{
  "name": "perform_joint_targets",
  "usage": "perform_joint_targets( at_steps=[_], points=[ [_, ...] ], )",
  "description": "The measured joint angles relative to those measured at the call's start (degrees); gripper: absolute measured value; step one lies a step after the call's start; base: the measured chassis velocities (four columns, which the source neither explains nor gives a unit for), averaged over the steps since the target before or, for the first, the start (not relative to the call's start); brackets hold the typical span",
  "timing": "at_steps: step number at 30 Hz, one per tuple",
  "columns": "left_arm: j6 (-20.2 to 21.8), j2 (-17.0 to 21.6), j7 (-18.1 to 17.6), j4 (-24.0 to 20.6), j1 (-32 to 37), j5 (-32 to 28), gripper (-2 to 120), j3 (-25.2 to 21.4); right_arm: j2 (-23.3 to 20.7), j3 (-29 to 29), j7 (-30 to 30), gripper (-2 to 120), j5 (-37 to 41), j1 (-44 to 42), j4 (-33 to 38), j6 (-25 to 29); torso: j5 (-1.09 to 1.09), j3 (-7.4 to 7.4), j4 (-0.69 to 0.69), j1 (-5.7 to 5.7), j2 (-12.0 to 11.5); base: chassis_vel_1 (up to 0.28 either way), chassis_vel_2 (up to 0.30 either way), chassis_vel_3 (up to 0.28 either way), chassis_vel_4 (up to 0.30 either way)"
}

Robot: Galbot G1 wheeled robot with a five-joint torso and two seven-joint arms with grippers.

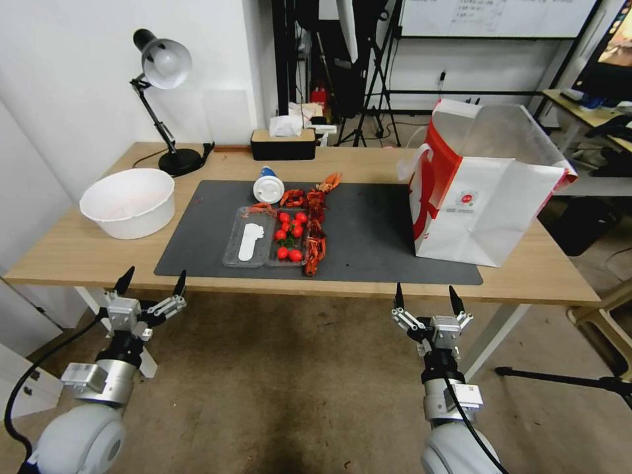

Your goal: Pick up the trash from the table and place it into the takeout bag.

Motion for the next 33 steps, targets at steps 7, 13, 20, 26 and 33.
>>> perform_joint_targets(
  at_steps=[7,13,20,26,33],
  points=[
    [-0.70,-0.05,0.00,0.94,0.36,0.06,100,1.69,0.26,-0.01,0.03,100,-0.16,-0.07,0.02,-0.03,0.01,0.00,0.00,0.00,0.00,0.000,0.000,0.000,0.000],
    [-0.79,0.38,0.04,1.29,-0.60,0.04,100,2.15,0.34,-0.02,0.06,100,-0.31,-0.18,0.02,-0.05,0.00,0.00,0.00,0.00,0.00,0.000,0.000,0.000,0.000],
    [0.50,1.33,0.04,0.84,-2.85,-0.07,100,3.28,0.41,0.03,0.11,100,-0.39,-0.34,0.29,-0.06,0.00,0.00,0.00,0.00,0.00,0.000,0.000,0.000,0.000],
    [3.49,3.34,-0.06,0.28,-8.34,-0.67,100,7.76,0.30,0.34,0.28,100,-0.40,-0.34,0.91,-0.32,0.00,0.00,0.00,0.00,0.00,0.000,0.000,0.000,0.000],
    [9.19,7.74,-0.02,-0.62,-17.45,-6.60,100,13.14,0.80,0.42,0.32,100,-0.55,-0.42,1.53,-0.68,0.00,0.00,-0.01,0.00,0.00,0.000,0.000,0.000,0.000]
  ],
)
